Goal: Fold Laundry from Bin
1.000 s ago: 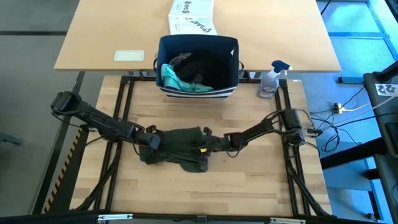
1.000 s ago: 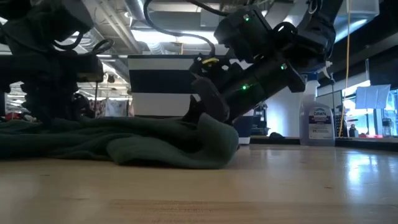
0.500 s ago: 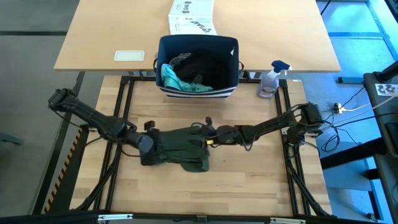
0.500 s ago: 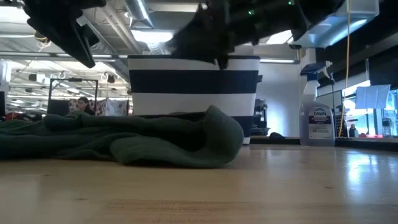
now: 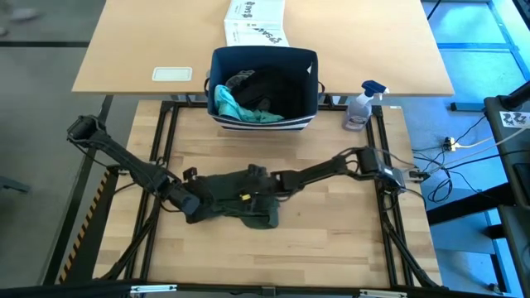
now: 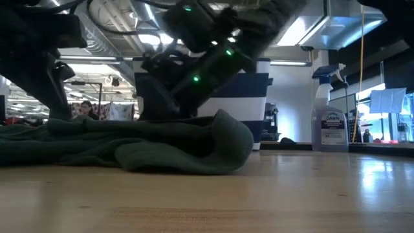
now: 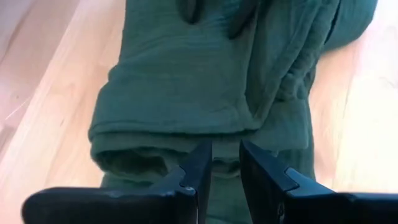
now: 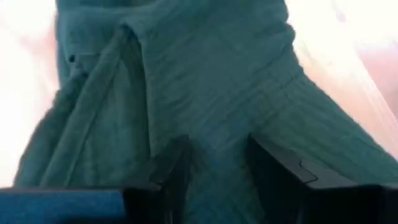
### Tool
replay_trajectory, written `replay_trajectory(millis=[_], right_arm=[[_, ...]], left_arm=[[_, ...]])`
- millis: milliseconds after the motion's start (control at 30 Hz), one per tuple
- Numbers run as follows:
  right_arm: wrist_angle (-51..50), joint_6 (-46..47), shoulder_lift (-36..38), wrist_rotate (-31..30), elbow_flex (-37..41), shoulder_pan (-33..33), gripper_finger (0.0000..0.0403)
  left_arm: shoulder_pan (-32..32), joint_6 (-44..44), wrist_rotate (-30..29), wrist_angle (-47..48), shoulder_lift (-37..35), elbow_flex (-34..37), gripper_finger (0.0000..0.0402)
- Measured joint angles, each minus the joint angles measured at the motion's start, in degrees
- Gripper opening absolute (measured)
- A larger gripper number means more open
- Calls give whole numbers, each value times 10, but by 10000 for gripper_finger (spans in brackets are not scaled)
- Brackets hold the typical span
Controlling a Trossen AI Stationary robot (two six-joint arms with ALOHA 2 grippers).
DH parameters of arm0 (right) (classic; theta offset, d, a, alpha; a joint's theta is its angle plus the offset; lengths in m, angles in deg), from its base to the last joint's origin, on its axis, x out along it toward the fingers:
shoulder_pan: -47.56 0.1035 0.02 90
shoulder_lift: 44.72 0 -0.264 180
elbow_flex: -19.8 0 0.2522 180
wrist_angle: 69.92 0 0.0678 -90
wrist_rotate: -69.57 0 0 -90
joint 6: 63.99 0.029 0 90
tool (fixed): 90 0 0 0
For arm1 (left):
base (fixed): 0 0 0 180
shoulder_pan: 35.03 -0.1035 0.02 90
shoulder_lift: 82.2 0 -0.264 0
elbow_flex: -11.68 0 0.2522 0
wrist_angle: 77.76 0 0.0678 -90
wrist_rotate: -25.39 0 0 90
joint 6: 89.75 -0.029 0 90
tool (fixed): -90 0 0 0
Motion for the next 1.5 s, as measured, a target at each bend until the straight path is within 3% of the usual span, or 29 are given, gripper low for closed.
replay_trajectory(millis=[167, 533, 700, 867, 1100, 1233, 1400, 1500], right_arm=[[-145, -11, 6, -2, -23, 7, 165], [-442, -99, 135, -34, 91, 70, 165], [-574, -80, 220, -120, 136, 104, 165], [-543, 62, 298, -171, 133, 151, 165], [-595, 406, 350, -251, 176, 179, 165], [-526, 490, 373, -201, 257, 153, 165], [-346, 494, 380, -129, 342, 123, 165], [-323, 479, 372, -64, 375, 101, 165]], left_arm=[[1, 0, -14, -2, 0, 0, 78], [1, 0, -19, -8, 0, 1, 78], [0, -6, -66, -47, 2, 1, 78], [-11, -75, -91, -133, 22, 1, 78], [-35, -101, -94, -182, 62, 1, 78], [-43, -102, -94, -194, 87, 1, 78], [-45, -110, -90, -195, 117, 1, 78], [-45, -107, -90, -197, 131, 1, 78]])
